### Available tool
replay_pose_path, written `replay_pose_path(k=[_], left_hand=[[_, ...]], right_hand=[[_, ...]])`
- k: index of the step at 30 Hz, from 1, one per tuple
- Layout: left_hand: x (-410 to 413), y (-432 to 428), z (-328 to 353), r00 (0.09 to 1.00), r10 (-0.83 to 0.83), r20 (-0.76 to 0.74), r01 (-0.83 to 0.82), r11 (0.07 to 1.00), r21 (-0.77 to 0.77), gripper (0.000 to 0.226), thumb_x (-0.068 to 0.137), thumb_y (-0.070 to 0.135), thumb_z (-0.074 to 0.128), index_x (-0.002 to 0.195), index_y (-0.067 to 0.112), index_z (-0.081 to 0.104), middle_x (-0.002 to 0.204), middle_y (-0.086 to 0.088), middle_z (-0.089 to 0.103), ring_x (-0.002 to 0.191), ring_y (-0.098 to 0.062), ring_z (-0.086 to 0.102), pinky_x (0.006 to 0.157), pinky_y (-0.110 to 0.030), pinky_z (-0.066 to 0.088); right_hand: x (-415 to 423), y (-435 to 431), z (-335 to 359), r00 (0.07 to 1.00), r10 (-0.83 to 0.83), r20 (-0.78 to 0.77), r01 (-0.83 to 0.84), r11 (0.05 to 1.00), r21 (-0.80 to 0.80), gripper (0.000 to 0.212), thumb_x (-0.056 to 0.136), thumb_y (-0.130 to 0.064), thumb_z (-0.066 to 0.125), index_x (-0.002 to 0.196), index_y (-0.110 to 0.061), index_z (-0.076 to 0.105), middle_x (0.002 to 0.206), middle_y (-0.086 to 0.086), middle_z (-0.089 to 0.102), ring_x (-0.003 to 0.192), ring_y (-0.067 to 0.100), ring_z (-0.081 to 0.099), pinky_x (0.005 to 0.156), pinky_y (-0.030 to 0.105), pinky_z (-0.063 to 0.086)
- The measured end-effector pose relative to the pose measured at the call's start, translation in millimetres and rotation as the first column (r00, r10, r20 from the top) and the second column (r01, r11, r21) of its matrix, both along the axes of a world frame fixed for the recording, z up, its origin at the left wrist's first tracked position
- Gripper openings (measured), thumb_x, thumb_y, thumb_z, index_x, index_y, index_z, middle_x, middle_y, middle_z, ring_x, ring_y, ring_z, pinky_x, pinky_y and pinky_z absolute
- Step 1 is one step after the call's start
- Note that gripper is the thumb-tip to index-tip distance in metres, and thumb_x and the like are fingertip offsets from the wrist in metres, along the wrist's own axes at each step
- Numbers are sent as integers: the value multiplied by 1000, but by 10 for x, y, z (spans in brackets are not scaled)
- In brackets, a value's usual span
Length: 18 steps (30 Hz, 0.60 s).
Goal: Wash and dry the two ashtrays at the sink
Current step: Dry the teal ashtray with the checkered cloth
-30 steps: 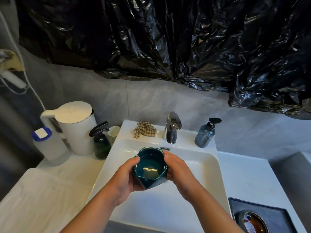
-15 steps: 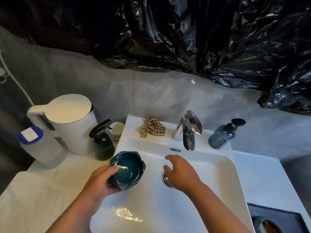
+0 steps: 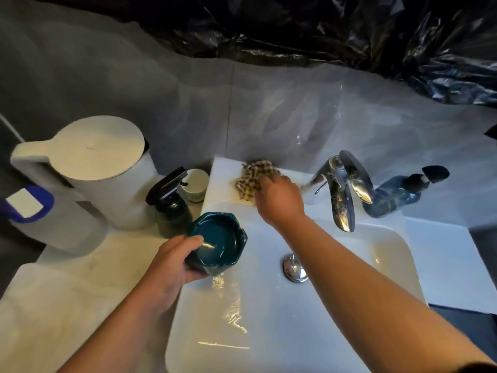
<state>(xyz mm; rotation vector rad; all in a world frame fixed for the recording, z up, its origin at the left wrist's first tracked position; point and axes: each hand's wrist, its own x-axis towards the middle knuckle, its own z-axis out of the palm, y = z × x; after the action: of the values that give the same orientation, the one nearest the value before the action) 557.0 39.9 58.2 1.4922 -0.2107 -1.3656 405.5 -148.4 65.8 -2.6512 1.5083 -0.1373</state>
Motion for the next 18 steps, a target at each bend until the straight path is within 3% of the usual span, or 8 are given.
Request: replay_pose_path(k=[7,10,12,14,16,18], left_hand=[[-51,21,62,1000,9,-21,-10,1000,-16,20,97,16,54,110,4,63,104,-21,68,94,-33,68,70,-44,59],[-91,109,121,1000,8,5,-7,1000,-13,25,96,18,55,115,3,62,111,-24,66,101,-36,66,74,-46,59],[-125,188,184,1000,16,12,-16,1000,-24,26,96,18,54,116,4,62,114,-25,66,102,-37,65,76,-49,58],[-181,271,255,1000,23,13,-23,999,-43,25,96,18,53,116,6,63,116,-24,66,103,-37,65,77,-49,58],[-270,347,331,1000,26,1,-25,998,-55,24,97,19,52,114,7,63,115,-23,65,99,-34,65,75,-47,58],[-388,412,409,999,41,-21,-42,998,-54,25,97,19,50,115,7,61,112,-21,65,96,-32,64,71,-43,56]], right_hand=[[50,-82,117,996,-65,-66,65,998,8,21,86,-6,55,104,-8,65,101,12,68,85,32,56,70,32,32],[-6,72,210,976,-161,147,141,980,137,18,88,-11,50,101,-6,61,93,12,65,81,30,53,67,33,39],[-100,305,320,886,-294,357,163,921,354,12,93,-13,47,94,-5,56,83,8,59,77,26,55,64,34,44],[-229,577,459,733,-475,487,132,802,583,10,97,-15,45,95,-8,52,80,3,56,71,19,54,60,32,44],[-404,825,602,552,-651,522,50,651,758,16,95,-19,44,101,-7,54,91,8,62,81,24,60,62,32,47],[-619,1031,692,405,-757,513,-40,546,837,18,94,-18,46,103,-7,56,100,13,65,89,30,62,66,35,49]])
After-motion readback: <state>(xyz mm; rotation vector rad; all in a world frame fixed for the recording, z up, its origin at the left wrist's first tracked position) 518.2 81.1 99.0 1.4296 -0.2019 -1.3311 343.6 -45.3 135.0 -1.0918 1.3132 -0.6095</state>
